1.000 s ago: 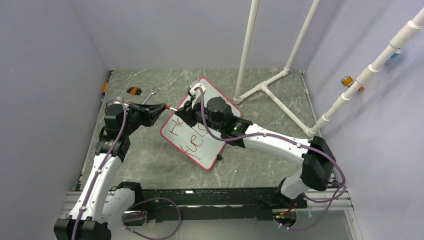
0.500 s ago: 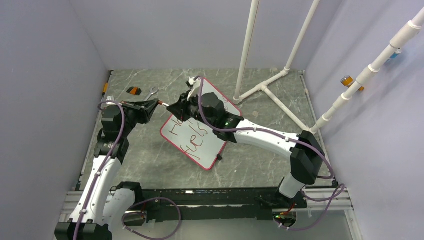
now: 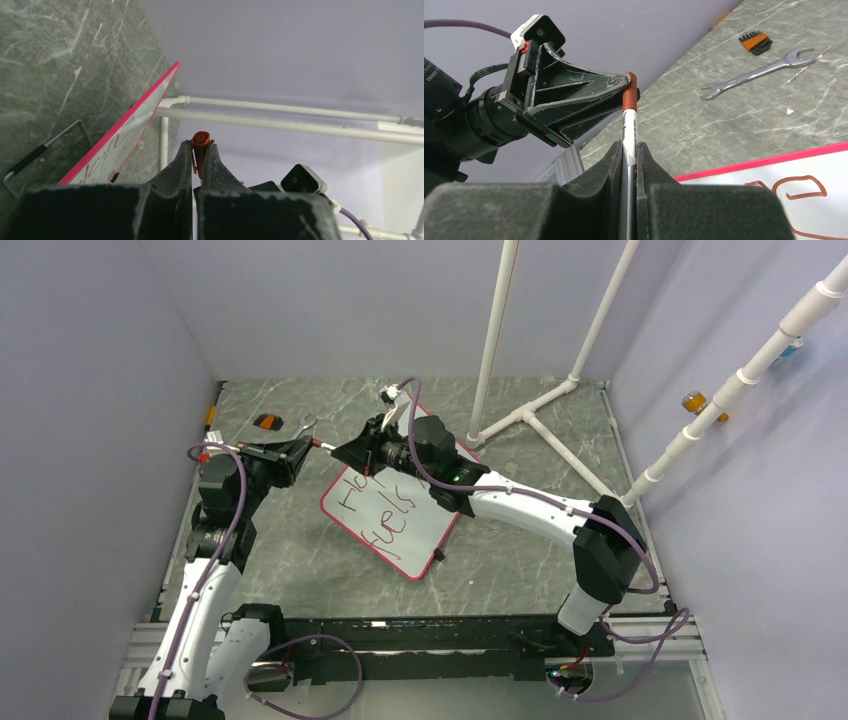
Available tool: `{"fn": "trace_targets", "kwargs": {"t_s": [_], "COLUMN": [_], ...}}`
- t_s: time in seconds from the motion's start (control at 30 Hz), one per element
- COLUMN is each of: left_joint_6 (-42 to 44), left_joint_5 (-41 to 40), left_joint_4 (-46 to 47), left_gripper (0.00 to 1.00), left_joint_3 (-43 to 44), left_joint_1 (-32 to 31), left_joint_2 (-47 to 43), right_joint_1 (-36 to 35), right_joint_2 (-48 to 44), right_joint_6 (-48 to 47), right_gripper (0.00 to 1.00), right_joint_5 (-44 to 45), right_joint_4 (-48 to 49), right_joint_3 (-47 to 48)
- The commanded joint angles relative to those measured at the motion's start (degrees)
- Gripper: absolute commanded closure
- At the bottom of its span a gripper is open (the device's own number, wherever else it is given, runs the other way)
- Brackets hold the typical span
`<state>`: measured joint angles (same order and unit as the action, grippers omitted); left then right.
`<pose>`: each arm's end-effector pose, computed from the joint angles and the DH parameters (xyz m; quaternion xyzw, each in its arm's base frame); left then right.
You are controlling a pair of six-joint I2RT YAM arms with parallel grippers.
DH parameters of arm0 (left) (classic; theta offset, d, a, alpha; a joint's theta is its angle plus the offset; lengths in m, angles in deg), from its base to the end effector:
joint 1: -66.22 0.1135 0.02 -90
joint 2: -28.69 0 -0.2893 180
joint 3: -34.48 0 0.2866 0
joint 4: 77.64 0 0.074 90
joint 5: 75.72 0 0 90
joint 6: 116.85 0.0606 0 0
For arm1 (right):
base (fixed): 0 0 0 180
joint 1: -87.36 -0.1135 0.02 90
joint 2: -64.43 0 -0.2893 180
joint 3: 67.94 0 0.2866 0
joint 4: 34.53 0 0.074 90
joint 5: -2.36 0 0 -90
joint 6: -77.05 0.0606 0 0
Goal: Write a sentence on the whiteboard
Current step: Insert the whiteboard marker without the cap into the pen cap, then put down the whiteboard marker at the center of the board.
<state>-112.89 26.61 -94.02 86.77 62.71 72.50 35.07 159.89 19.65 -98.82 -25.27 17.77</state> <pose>0.2254 -0.0268 0.3377 -0.4415 0.6101 -0.5174 0.4065 0.2742 0.3738 0.3518 -0.1884 0.6846 0.5240 0.4704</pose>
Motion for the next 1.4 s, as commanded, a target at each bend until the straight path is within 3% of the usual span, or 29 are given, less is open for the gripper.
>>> {"fn": "trace_targets", "kwargs": {"t_s": [0.0,0.17,0.27,0.33,0.53,0.67,1.03,1.37], "left_joint_6": [5.0,9.3,11.9,13.4,16.8,20.3,39.0,61.2], "left_joint_5": [14.6,14.7,14.1,14.3,14.5,13.3,14.6,18.6], "left_joint_4": [-2.8,-4.5,-8.1,-8.8,-8.0,-7.1,-6.8,-18.2], "left_gripper": [1.00,0.99,0.65,0.51,0.23,0.10,0.02,0.01], "left_joint_3": [2.9,3.4,4.8,5.1,4.6,4.4,7.0,14.5], "left_joint_1": [-3.3,-3.3,-3.3,-3.3,-3.3,-3.3,-3.3,-3.3], "left_joint_2": [-3.0,-3.1,-2.5,-2.0,-2.7,-4.6,-8.0,-5.2], "right_joint_1": [0.2,0.2,0.2,0.2,0.2,0.2,0.3,0.2], "right_joint_2": [-0.7,-4.8,-6.9,-8.0,-10.7,-12.3,-18.9,-30.1], "right_joint_6": [-1.1,-3.1,-4.2,-5.0,-7.2,-8.7,-12.1,-14.8], "right_gripper": [1.00,1.00,1.00,1.00,1.00,1.00,1.00,1.00], "right_joint_5": [2.7,6.2,8.1,9.3,12.7,13.6,17.7,24.4], "right_joint_4": [2.2,-0.9,-2.5,-3.7,-6.4,-7.9,-12.2,-20.4], "right_joint_3": [-0.1,-1.9,-2.7,-2.9,-4.0,-4.6,-7.8,-16.1]}}
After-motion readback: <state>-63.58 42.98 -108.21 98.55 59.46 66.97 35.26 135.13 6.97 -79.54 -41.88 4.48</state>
